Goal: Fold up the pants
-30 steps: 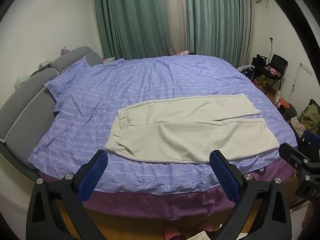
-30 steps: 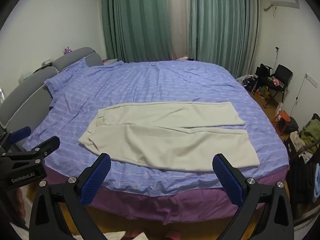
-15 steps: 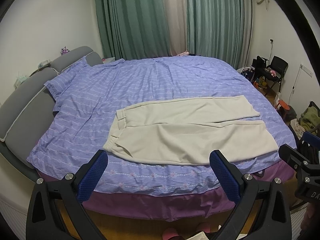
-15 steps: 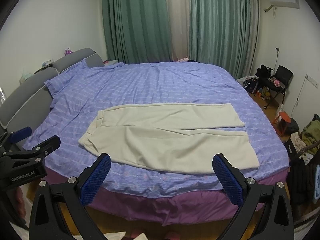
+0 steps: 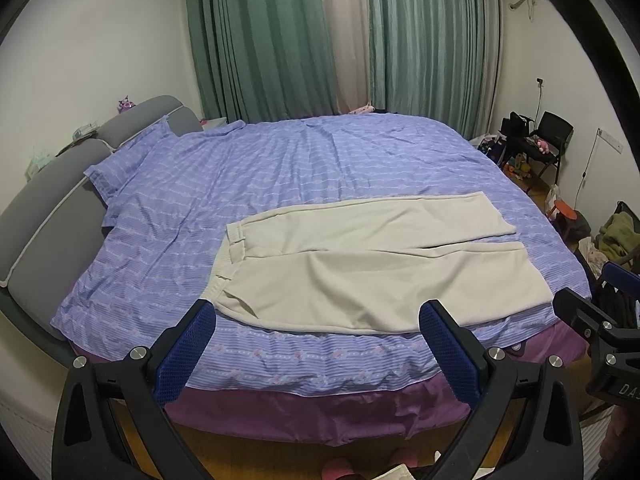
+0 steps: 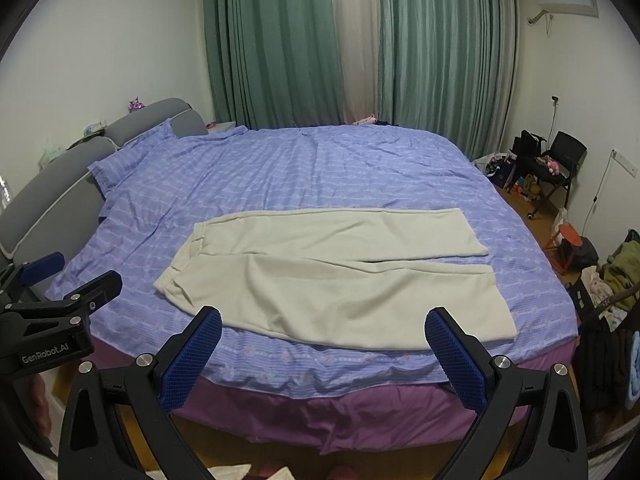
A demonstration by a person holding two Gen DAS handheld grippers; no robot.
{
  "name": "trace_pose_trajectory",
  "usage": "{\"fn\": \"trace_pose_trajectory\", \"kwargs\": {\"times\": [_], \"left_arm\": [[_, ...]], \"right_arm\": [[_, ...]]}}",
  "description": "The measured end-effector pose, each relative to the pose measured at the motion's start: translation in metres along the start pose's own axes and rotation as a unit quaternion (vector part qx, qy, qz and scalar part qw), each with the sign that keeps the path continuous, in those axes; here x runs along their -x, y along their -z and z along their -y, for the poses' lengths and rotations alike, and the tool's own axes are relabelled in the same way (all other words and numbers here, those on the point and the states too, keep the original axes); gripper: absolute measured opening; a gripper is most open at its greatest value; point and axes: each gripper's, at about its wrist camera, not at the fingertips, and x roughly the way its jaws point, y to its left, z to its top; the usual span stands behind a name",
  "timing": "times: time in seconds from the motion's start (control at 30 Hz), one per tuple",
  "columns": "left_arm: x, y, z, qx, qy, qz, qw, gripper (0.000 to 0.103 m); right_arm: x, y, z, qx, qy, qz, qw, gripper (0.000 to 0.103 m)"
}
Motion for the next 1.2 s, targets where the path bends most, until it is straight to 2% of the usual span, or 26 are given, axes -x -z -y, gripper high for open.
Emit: {"fn": "trace_pose_trajectory", "kwargs": {"times": [1.0,1.2], "left_arm": [[-0.008,-0.003,0.019,0.011,-0.015,-0.001,0.9998,0.103],[-0.014,0.0,0.028,0.02,-0.024,-0.013,0.9994,0.103]], "right_arm": [[-0.012,-0.005,0.027,0.011,-0.02,0.0,1.0,0.102],[-0.02,-0.006,0.035,0.011,-0.031,-0.01,0.999,0.102]]}}
